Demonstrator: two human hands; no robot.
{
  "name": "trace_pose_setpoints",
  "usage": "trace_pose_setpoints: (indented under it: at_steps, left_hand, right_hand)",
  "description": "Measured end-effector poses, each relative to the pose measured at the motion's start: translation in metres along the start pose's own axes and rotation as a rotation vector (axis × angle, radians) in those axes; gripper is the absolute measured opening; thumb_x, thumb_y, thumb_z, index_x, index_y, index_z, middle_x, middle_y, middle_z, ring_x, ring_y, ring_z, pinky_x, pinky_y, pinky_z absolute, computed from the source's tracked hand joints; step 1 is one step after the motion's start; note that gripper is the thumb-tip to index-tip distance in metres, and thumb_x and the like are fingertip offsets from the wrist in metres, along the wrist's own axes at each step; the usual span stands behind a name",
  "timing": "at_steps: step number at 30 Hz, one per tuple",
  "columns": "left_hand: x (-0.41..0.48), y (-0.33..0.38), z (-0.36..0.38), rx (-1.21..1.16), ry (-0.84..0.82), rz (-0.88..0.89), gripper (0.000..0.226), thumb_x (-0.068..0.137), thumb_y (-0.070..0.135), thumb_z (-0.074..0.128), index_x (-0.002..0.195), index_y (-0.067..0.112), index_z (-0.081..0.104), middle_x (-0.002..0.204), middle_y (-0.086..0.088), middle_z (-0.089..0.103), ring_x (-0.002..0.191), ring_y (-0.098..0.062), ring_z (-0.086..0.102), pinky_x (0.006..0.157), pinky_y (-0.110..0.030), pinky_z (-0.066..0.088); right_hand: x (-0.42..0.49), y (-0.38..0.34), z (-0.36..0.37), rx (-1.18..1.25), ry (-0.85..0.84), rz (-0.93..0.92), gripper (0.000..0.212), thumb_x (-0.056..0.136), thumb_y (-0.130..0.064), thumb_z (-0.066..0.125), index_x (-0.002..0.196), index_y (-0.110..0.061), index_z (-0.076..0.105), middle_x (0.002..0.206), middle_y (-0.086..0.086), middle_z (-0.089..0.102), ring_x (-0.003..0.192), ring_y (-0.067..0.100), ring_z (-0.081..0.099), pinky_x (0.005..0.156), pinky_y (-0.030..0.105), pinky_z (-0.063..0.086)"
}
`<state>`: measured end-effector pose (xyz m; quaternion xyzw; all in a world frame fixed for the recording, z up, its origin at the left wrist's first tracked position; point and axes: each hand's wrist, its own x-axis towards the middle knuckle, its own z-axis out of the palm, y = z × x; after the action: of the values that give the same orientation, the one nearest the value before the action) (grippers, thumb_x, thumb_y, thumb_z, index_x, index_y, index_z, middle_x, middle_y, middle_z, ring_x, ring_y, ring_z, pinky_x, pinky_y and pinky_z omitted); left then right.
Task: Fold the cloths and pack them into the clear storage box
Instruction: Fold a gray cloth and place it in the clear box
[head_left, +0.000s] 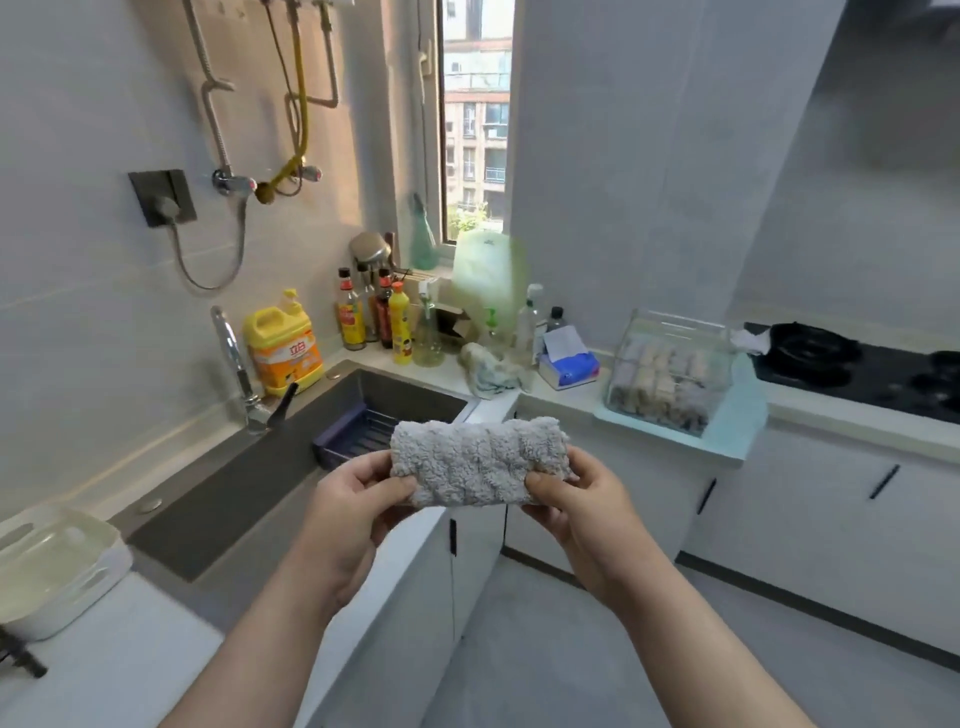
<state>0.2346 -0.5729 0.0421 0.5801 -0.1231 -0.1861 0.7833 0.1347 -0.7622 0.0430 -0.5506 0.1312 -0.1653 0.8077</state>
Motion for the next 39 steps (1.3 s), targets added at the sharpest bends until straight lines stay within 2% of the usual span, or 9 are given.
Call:
trace_pose_setpoints:
  at_steps: [3, 7, 10, 17, 25, 28, 32, 36, 39]
  left_hand:
    - [0.028, -0.013, 0.05, 0.008, -0.073, -0.026, 0.029, 0.084, -0.014, 0.052, 0.106, 0.0, 0.066, 0.097, -0.018, 0.073, 0.083, -0.024, 0.07, 0.077, -0.033, 0.059]
    - [0.075, -0.033, 0.108, -0.022, -0.168, -0.052, 0.028, 0.086, -0.013, 0.049, 0.102, 0.001, 0.068, 0.092, -0.013, 0.074, 0.079, -0.02, 0.07, 0.071, -0.027, 0.059]
    - [0.119, -0.057, 0.143, -0.044, -0.22, -0.088, 0.028, 0.086, -0.012, 0.049, 0.105, -0.001, 0.066, 0.096, -0.015, 0.073, 0.081, -0.021, 0.07, 0.073, -0.026, 0.059]
    - [0.244, -0.103, 0.207, -0.062, -0.346, -0.164, 0.029, 0.077, -0.005, 0.063, 0.106, -0.001, 0.067, 0.098, -0.016, 0.073, 0.086, -0.023, 0.07, 0.076, -0.028, 0.059]
    - [0.354, -0.122, 0.277, -0.053, -0.455, -0.267, 0.026, 0.084, -0.009, 0.056, 0.102, 0.004, 0.068, 0.093, -0.009, 0.075, 0.08, -0.016, 0.072, 0.076, -0.025, 0.059]
    - [0.381, -0.129, 0.304, -0.054, -0.503, -0.295, 0.026, 0.075, -0.004, 0.066, 0.098, 0.005, 0.071, 0.092, -0.01, 0.075, 0.078, -0.017, 0.072, 0.075, -0.026, 0.059]
    - [0.42, -0.147, 0.338, 0.01, -0.497, -0.31, 0.027, 0.086, -0.01, 0.055, 0.11, 0.0, 0.064, 0.097, -0.013, 0.074, 0.085, -0.02, 0.07, 0.081, -0.029, 0.057]
    - [0.456, -0.167, 0.378, 0.051, -0.462, -0.302, 0.026, 0.087, -0.008, 0.055, 0.11, 0.001, 0.063, 0.094, -0.011, 0.075, 0.08, -0.016, 0.071, 0.072, -0.026, 0.058]
    - [0.483, -0.178, 0.41, 0.06, -0.456, -0.303, 0.022, 0.088, -0.007, 0.055, 0.106, 0.002, 0.063, 0.088, -0.007, 0.076, 0.075, -0.013, 0.072, 0.065, -0.022, 0.059]
  right_hand:
    - [0.009, -0.018, -0.046, -0.022, 0.108, -0.024, 0.031, 0.088, 0.01, 0.055, 0.108, -0.012, 0.065, 0.09, 0.003, 0.074, 0.081, 0.015, 0.067, 0.075, 0.028, 0.054]
    - [0.03, -0.033, -0.098, -0.088, 0.228, -0.055, 0.025, 0.086, -0.003, 0.065, 0.105, -0.018, 0.067, 0.093, 0.001, 0.071, 0.089, 0.018, 0.061, 0.085, 0.036, 0.049]
    - [0.056, -0.037, -0.135, -0.072, 0.313, -0.053, 0.027, 0.09, -0.001, 0.061, 0.11, -0.018, 0.065, 0.099, 0.004, 0.072, 0.092, 0.018, 0.064, 0.089, 0.038, 0.052]
    - [0.153, -0.048, -0.202, -0.041, 0.451, -0.05, 0.026, 0.091, 0.002, 0.058, 0.112, -0.011, 0.064, 0.1, 0.007, 0.071, 0.09, 0.019, 0.065, 0.083, 0.034, 0.053]
    - [0.243, -0.069, -0.26, 0.15, 0.614, -0.059, 0.018, 0.088, 0.006, 0.059, 0.101, -0.006, 0.065, 0.093, 0.01, 0.072, 0.082, 0.017, 0.068, 0.073, 0.029, 0.056]
    - [0.262, -0.076, -0.288, 0.184, 0.637, -0.059, 0.017, 0.088, 0.005, 0.06, 0.101, -0.006, 0.064, 0.096, 0.013, 0.07, 0.09, 0.023, 0.066, 0.083, 0.034, 0.057]
    - [0.295, -0.082, -0.327, 0.219, 0.652, -0.061, 0.019, 0.088, 0.004, 0.06, 0.106, -0.004, 0.063, 0.101, 0.016, 0.069, 0.093, 0.023, 0.066, 0.087, 0.036, 0.056]
    - [0.335, -0.089, -0.367, 0.337, 0.632, -0.051, 0.021, 0.09, 0.004, 0.058, 0.111, 0.002, 0.063, 0.111, 0.019, 0.07, 0.102, 0.024, 0.067, 0.088, 0.031, 0.056]
    - [0.37, -0.095, -0.402, 0.434, 0.604, -0.039, 0.025, 0.089, 0.012, 0.052, 0.111, 0.008, 0.061, 0.113, 0.021, 0.069, 0.106, 0.027, 0.065, 0.091, 0.029, 0.055]
